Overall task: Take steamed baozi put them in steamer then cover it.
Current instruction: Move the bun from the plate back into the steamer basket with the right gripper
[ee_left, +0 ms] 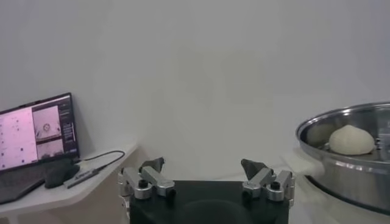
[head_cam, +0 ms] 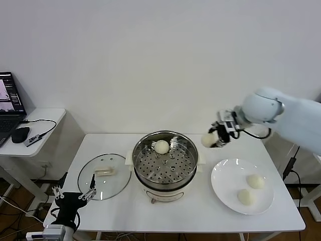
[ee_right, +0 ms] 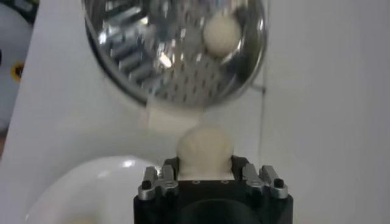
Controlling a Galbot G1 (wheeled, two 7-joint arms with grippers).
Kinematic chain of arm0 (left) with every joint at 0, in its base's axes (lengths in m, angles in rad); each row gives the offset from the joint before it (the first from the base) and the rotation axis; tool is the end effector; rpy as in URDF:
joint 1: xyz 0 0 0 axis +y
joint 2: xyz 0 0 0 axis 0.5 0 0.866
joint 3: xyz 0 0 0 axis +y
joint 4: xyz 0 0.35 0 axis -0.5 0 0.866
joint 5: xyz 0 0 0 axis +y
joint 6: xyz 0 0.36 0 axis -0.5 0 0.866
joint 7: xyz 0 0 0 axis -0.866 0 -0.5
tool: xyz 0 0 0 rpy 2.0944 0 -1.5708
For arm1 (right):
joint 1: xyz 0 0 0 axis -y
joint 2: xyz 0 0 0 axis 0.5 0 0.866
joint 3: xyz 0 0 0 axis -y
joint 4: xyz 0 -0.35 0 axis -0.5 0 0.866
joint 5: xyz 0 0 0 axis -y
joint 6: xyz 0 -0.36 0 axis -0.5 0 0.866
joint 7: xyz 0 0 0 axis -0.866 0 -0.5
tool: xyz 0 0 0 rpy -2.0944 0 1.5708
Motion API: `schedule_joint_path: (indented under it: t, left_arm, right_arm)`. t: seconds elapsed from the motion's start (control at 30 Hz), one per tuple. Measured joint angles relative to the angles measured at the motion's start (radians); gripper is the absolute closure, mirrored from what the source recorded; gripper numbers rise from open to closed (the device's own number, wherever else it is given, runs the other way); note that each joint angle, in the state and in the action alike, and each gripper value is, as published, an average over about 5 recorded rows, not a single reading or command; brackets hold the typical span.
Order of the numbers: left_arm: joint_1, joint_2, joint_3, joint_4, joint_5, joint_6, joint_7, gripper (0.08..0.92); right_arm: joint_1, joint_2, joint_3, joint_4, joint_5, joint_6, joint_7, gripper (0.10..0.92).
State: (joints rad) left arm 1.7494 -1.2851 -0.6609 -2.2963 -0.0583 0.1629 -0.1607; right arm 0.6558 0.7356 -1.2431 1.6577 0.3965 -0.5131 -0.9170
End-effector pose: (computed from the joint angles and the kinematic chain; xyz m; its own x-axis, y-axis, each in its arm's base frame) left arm 0.1415 0.0667 -0.2458 -0.9904 -0.1069 0.0873 -0.0806 0.9615 0.2629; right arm 0.4798 -0.0003 -0.0066 -0.3292 -0.2921 0.8980 -0.9124 -0.1466 -0.3822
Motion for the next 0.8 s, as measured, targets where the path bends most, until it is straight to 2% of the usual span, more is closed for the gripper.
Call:
schedule_joint_path:
  t: [0.47,0.8]
  left_arm:
    - [0.005,-0.013,-0.024,-0.013,0.001,0.003,0.002,0.177]
    - [0.002,-0.026,-0.020,-0.014,0.009,0.005,0.002,0.177]
  right_arm:
    - [-0.124,0.325,0.001,-0.148,0.091,-0.088,0.130,0.482]
    - [-0.215,0.472,0.013,-0.266,0.086,-0.116,0.174,0.470]
